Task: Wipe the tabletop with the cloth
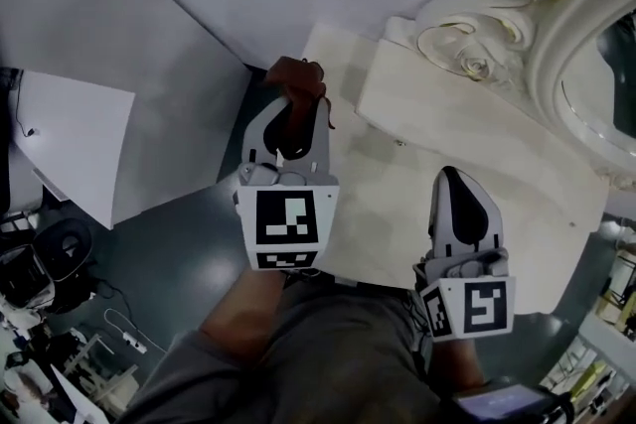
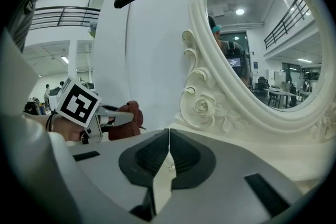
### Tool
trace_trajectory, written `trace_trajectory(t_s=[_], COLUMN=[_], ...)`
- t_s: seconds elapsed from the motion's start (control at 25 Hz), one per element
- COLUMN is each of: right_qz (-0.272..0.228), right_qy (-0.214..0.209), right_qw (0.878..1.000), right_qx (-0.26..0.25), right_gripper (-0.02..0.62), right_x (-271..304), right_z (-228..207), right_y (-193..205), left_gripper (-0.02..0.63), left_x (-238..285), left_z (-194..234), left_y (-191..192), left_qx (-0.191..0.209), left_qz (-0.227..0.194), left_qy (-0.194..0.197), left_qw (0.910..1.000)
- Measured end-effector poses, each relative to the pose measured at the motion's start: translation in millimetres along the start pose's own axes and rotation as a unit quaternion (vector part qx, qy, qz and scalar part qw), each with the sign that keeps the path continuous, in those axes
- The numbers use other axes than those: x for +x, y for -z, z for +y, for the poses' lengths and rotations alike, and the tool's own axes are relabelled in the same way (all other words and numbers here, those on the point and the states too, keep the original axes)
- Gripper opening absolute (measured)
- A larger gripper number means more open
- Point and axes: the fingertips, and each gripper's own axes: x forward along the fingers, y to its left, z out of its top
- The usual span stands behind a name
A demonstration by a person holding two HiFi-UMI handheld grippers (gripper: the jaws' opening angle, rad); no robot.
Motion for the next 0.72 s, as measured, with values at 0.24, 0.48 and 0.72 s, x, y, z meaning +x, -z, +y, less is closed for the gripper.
trace_trajectory(t_s=[0.24, 0.48, 0.72], right_qz=[-0.032, -0.006, 0.044], right_qy=[-0.019, -0.019, -0.019], right_qw=[0.999, 1.0, 0.999], right_qx=[-0.019, -0.009, 0.007], right_gripper=[0.015, 0.015, 0.015], right_x=[-0.4, 2.8, 15.8], right_z=[23.8, 26.6, 18.9], right_y=[-35.1, -17.5, 29.3], left_gripper=[0.078, 0.081, 0.114], left_x=[-32.9, -27.1, 1.4], left_z=[21.4, -2.8, -22.5], left_y=[-15.0, 17.1, 92.4], left_qx=[0.008, 0.005, -0.025], left_qz=[-0.002, 0.037, 0.11], left_qy=[-0.004, 0.043, 0.074], left_qw=[1.0, 0.9984, 0.9908])
